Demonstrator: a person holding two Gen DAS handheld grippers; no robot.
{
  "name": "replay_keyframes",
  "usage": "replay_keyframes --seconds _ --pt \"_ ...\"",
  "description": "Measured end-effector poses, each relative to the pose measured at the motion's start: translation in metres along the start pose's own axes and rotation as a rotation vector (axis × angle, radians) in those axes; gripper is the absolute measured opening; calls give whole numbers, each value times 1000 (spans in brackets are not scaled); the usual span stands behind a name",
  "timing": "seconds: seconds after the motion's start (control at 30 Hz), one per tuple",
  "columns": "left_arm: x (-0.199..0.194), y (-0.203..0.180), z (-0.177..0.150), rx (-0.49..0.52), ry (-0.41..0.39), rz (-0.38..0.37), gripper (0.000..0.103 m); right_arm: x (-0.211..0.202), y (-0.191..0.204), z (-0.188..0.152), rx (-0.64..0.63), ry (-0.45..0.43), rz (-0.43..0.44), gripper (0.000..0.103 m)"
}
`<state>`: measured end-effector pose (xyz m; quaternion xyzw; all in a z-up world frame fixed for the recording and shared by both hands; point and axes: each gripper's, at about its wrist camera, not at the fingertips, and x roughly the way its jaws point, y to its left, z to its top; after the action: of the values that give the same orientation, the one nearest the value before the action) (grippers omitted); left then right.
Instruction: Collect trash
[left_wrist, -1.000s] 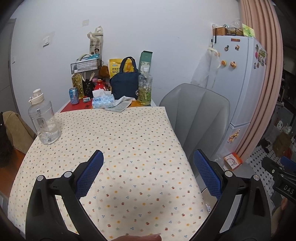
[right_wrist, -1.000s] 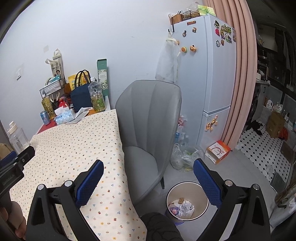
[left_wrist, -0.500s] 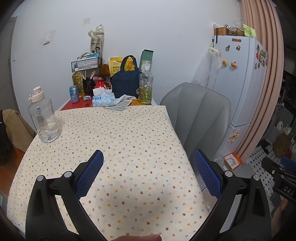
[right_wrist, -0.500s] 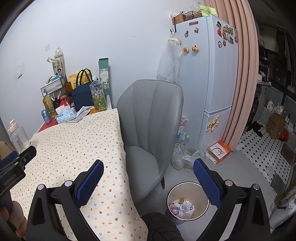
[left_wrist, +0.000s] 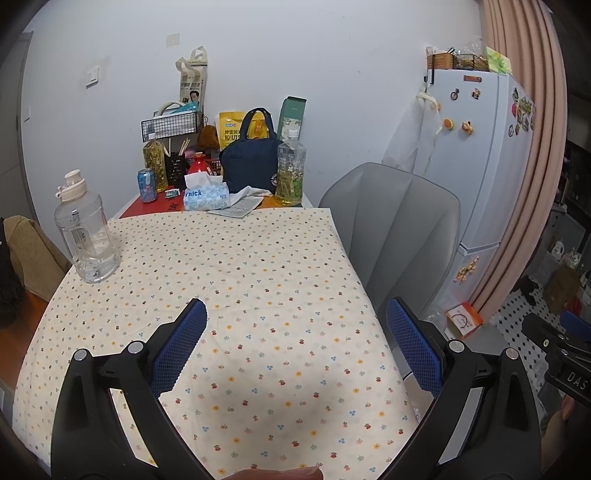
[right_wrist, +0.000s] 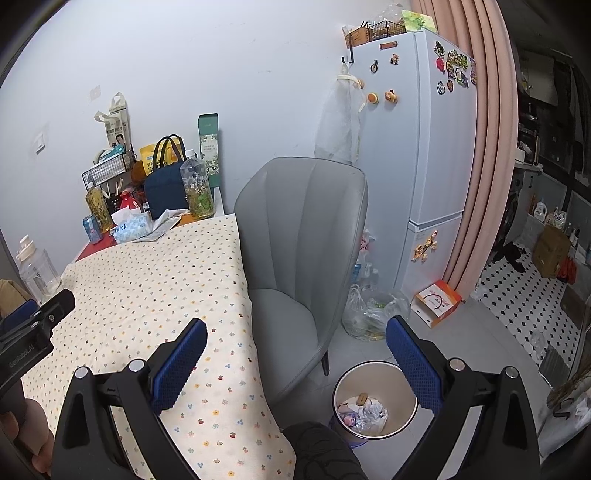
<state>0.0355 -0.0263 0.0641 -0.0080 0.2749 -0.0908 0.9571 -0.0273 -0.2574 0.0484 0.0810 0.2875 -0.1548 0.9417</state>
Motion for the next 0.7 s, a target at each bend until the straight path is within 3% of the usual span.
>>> replay_keyframes --seconds 0.7 --pt "3 0 -1 2 2 -8 97 -3 -2 1 -4 -1 -1 95"
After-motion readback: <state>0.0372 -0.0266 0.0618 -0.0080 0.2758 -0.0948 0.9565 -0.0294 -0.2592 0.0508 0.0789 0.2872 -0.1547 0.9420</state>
